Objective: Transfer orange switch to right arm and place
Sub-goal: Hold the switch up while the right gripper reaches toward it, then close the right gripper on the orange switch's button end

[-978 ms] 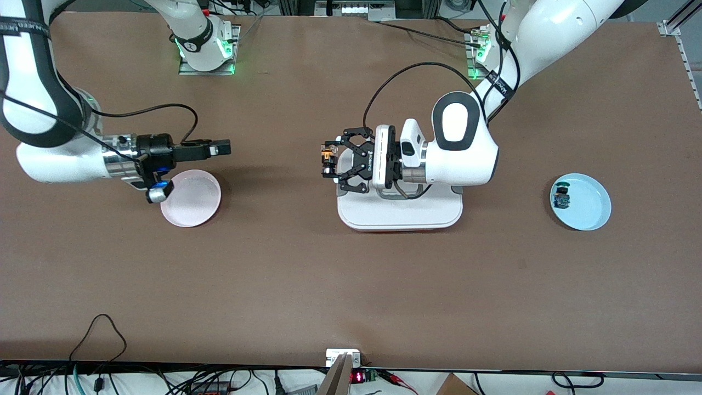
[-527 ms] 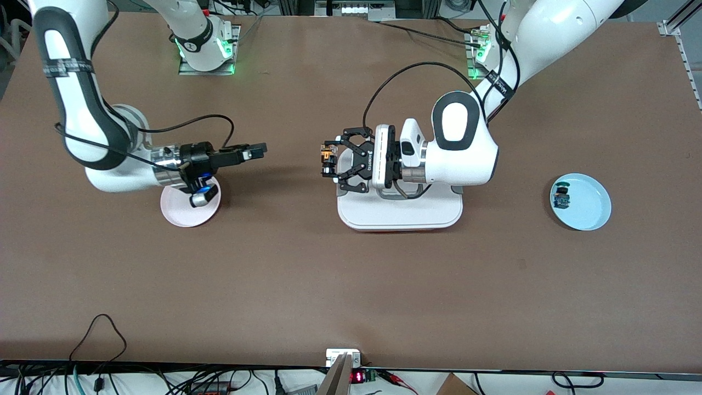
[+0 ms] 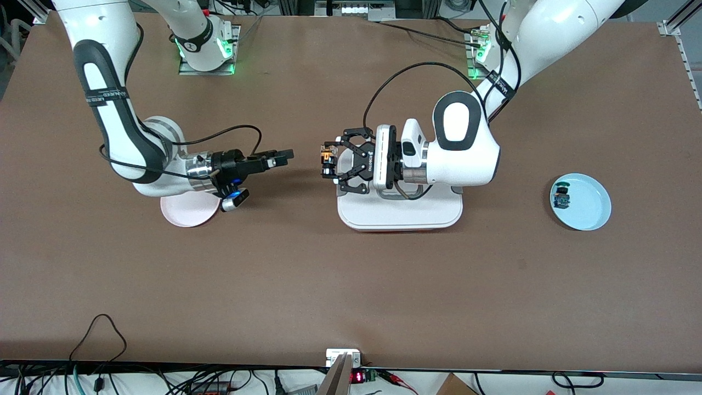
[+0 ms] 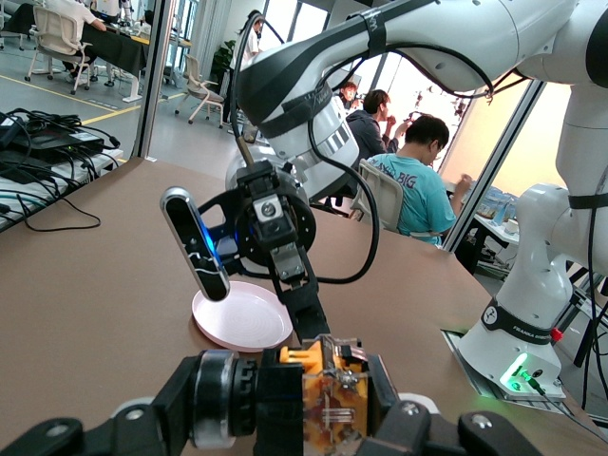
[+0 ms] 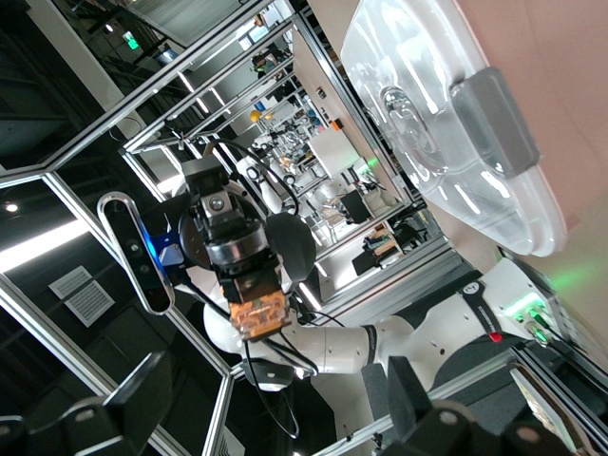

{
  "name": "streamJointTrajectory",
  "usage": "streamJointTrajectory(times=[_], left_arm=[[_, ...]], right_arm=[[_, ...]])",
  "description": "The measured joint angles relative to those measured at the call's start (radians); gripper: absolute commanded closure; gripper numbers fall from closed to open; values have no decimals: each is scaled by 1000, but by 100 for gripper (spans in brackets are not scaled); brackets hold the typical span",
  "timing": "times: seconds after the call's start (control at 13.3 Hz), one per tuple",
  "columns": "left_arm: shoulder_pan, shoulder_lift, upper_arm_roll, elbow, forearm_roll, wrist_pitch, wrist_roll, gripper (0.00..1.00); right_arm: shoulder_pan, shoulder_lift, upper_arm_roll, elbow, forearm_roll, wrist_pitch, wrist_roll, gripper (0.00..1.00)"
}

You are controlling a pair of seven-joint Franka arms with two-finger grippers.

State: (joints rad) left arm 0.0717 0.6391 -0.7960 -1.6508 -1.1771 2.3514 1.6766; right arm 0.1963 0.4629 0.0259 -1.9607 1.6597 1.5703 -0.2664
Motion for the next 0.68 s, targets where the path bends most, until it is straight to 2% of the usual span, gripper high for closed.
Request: streamJointTrajectory(times=[0.3, 0.68], left_arm=[[-3, 0, -2, 8, -3, 0, 0, 96], [-17, 0, -6, 8, -69, 1, 0, 96]], right_arm=[[43, 2, 0, 0, 69, 33, 0, 0], [64, 11, 0, 0, 143, 34, 0, 0]])
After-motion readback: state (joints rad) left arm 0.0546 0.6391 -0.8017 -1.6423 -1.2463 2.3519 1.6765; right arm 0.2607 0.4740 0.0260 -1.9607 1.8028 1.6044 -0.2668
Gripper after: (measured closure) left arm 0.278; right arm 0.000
